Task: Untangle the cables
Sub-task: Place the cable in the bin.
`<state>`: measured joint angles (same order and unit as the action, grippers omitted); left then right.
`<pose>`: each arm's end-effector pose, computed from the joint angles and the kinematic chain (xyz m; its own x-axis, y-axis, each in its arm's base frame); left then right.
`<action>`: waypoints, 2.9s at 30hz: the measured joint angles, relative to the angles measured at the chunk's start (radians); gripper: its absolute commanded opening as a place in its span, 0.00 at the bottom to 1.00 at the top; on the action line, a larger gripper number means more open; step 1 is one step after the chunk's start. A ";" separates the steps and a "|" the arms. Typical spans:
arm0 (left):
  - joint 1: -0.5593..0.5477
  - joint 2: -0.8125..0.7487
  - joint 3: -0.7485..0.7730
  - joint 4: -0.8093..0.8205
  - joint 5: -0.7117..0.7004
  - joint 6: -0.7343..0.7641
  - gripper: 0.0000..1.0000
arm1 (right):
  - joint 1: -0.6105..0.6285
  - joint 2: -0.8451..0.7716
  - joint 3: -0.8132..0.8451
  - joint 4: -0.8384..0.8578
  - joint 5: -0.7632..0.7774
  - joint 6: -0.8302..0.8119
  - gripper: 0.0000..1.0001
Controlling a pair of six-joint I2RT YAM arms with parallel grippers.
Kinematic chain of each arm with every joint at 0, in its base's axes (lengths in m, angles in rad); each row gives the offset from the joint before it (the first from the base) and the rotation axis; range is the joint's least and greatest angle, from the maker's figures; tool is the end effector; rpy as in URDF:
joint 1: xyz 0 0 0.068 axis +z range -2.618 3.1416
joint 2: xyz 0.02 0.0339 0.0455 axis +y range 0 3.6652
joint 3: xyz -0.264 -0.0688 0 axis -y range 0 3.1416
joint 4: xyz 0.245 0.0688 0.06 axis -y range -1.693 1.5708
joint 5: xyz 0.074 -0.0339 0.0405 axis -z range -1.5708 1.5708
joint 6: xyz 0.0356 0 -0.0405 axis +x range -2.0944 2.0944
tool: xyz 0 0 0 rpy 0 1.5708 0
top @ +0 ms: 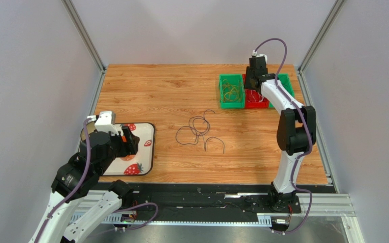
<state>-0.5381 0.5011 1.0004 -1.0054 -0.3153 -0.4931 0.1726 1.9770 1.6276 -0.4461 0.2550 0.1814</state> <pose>0.0650 -0.0260 0.3580 -0.4871 -0.2334 -0.8416 0.0270 0.9592 -0.2816 0.4458 0.0686 0.2511 -0.6907 0.0568 -0.7209 0.1345 0.9896 -0.0509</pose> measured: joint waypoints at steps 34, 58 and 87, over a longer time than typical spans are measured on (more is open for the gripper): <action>0.017 -0.005 -0.010 0.001 0.020 0.001 0.76 | -0.126 -0.006 0.068 -0.146 0.034 -0.079 0.40; 0.027 -0.002 -0.010 0.002 0.025 0.003 0.76 | -0.092 0.032 0.102 -0.171 0.074 -0.148 0.00; 0.028 -0.002 -0.010 0.004 0.026 0.004 0.76 | -0.053 0.072 0.079 -0.107 -0.165 -0.064 0.00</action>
<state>-0.5098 0.4992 0.9905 -1.0016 -0.2897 -0.4892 0.1192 2.0491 1.7069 -0.5533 0.0898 0.1169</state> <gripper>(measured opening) 0.760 0.011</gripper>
